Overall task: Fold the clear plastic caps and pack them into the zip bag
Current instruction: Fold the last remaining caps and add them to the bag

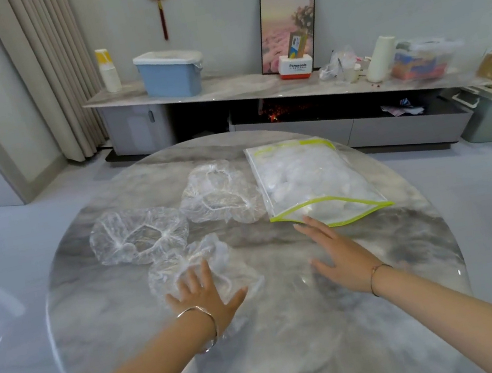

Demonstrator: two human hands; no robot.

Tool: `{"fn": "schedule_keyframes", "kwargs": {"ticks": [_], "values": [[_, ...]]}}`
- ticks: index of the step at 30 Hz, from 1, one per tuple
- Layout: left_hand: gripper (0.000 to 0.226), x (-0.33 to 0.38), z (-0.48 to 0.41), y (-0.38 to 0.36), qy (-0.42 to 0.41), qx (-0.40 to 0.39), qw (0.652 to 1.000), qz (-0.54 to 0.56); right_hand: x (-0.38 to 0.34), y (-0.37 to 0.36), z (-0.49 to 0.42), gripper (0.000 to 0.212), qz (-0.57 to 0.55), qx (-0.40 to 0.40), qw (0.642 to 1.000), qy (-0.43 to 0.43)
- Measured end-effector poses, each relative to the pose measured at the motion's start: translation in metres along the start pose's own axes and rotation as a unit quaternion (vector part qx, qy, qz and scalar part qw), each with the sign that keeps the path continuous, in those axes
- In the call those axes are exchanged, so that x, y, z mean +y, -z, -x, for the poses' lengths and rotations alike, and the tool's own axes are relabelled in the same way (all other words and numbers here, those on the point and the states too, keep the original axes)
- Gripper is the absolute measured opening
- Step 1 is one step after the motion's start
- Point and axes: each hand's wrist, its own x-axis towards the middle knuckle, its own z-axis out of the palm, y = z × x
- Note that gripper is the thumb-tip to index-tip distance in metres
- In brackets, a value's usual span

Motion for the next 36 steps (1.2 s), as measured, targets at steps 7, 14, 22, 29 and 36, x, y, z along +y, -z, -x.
{"fn": "schedule_keyframes", "kwargs": {"ticks": [7,14,22,29,36], "values": [[0.138,-0.017,0.033,-0.025,-0.266,-0.068,0.961,-0.021,-0.055,-0.027,0.034,0.083,0.062,-0.099,0.986,0.118],[0.098,-0.034,0.056,-0.027,-0.347,-0.019,0.937,-0.032,-0.044,-0.043,0.062,0.091,0.194,-0.173,0.955,0.14],[0.059,-0.045,0.047,-0.037,-0.385,0.107,0.915,-0.058,-0.027,-0.054,0.071,0.074,0.212,-0.133,0.957,0.146],[0.031,-0.036,0.043,-0.018,-0.326,0.08,0.942,0.008,-0.022,-0.067,0.059,0.027,0.112,0.035,0.978,0.171],[0.079,-0.038,0.043,-0.01,-0.163,-0.092,0.914,0.359,-0.023,-0.063,0.062,0.031,-0.266,0.025,0.948,-0.172]]}}
